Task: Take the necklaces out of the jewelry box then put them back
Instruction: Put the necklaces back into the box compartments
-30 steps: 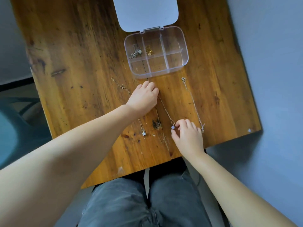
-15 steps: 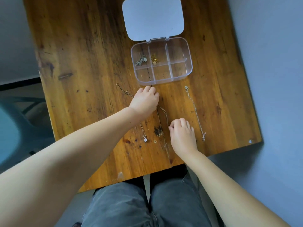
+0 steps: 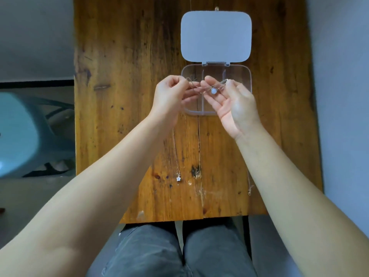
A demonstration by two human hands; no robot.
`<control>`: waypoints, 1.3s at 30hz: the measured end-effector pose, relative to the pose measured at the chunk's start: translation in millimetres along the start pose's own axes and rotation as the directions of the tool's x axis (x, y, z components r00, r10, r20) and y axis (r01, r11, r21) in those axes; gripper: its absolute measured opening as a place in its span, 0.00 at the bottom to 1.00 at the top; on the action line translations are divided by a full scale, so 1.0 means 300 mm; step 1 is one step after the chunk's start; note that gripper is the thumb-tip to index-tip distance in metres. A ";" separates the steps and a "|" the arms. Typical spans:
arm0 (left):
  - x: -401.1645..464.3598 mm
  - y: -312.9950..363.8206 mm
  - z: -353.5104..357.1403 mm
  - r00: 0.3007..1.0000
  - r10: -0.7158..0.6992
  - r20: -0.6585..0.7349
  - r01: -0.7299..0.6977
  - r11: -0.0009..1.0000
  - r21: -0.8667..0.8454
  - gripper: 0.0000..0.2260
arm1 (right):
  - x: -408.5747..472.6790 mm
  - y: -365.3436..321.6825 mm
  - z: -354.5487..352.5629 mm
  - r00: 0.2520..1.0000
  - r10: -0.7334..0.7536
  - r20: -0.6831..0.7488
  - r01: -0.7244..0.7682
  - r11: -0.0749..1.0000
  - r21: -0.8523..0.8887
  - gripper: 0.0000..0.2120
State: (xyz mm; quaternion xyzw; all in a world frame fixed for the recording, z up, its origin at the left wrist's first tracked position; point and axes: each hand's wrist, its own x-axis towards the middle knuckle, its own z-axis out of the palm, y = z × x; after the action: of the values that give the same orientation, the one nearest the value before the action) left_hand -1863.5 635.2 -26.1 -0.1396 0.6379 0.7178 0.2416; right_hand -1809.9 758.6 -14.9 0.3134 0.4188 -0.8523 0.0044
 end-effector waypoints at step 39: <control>-0.015 -0.356 0.341 0.746 -0.093 0.660 -0.666 -0.130 0.734 0.06 | -0.433 0.319 -0.609 0.937 -0.256 -0.239 -0.201 0.165 -0.966 0.06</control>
State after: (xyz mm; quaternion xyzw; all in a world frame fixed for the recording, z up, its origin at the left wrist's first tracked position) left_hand -1792.8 742.6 -99.3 0.4305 0.8656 0.0729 0.2450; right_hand -1582.8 794.1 -95.9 0.3730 0.8680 -0.3068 0.1157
